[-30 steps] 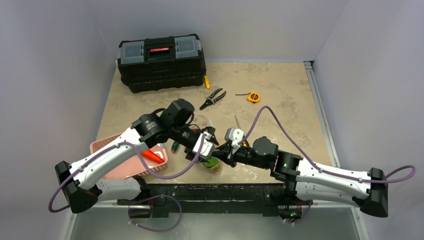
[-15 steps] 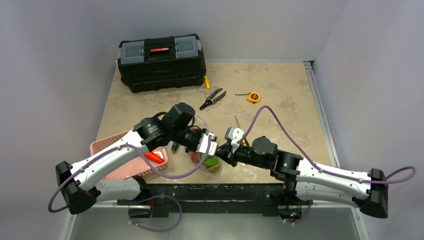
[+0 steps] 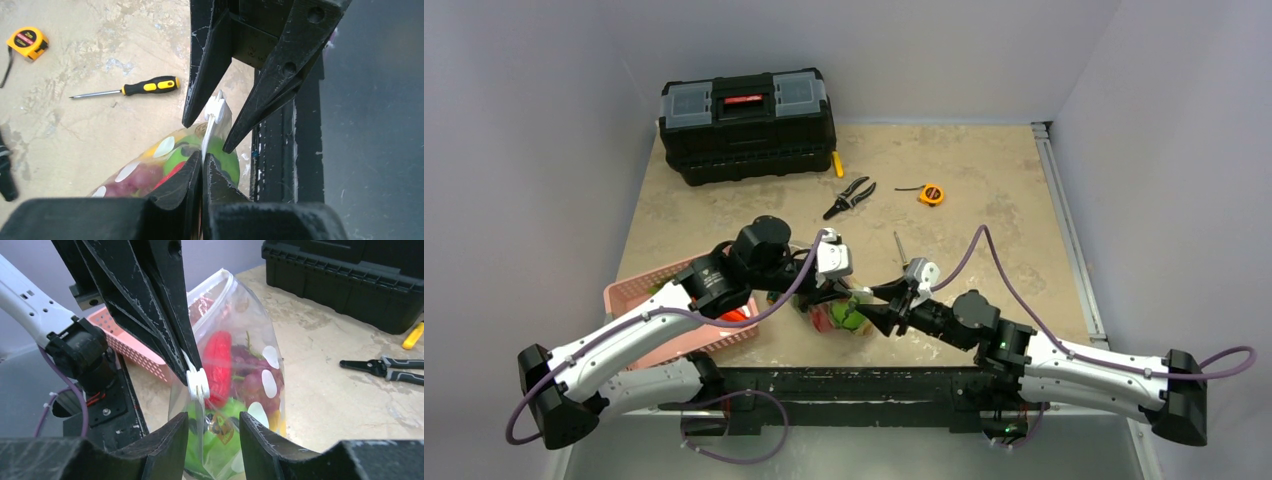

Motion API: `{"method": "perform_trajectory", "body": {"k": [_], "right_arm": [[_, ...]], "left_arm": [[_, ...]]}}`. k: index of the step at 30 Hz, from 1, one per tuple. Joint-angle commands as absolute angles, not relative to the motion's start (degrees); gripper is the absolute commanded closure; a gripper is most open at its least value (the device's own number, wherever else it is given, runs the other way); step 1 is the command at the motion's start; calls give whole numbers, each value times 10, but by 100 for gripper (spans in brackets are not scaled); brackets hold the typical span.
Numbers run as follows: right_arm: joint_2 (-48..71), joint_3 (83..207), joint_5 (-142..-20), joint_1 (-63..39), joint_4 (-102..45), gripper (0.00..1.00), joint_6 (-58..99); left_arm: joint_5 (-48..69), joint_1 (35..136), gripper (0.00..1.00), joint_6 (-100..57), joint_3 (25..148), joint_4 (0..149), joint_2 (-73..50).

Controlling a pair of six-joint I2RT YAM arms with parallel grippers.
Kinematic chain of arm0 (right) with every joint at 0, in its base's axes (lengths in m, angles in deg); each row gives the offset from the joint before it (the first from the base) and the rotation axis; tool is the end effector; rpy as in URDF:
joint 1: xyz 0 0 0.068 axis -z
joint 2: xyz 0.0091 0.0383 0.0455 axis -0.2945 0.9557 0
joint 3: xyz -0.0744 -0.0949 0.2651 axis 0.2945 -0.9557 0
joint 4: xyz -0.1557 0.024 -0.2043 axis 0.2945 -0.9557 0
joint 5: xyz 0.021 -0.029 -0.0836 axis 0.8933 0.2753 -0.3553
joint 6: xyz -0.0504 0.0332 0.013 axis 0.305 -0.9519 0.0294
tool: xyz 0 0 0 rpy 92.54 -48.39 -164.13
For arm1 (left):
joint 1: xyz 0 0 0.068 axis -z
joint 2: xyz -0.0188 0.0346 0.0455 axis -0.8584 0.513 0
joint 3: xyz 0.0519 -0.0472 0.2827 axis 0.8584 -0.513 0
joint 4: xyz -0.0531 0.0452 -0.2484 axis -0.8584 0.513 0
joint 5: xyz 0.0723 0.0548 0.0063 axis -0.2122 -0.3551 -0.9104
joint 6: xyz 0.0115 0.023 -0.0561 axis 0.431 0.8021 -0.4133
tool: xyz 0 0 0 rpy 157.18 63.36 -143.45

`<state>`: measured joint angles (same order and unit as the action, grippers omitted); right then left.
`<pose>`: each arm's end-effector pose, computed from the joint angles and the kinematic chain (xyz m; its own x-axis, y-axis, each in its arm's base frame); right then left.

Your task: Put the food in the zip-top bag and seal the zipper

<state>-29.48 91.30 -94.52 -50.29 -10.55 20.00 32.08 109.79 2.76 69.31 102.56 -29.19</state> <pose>0.0707 0.1566 0.2771 -0.1196 0.0546 -0.9913 -0.8672 0.4804 0.1311 0.1182 -0.1807 0.3471 -0.0870 0.4069 -0.9093 0.9911 0.1279 -0.0376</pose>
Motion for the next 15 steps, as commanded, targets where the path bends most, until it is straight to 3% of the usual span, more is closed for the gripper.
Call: {"method": "perform_trajectory", "body": {"k": [1, 5, 11, 14, 15], "right_arm": [[-298, 913, -924, -499, -25, 58, 174], [-292, 913, -902, -495, -13, 58, 169], [-284, 927, -890, -490, -24, 70, 178], [-285, 928, -890, -489, -34, 97, 183], [-286, 929, -892, -489, -38, 100, 183]], "left_arm": [[344, 1097, 100, -68, 672, 922, -319], [351, 1097, 100, -63, 674, 935, -317], [365, 1096, 100, -58, 675, 939, -318], [369, 1097, 100, -42, 680, 957, -322], [371, 1097, 100, -37, 682, 963, -324]]}}
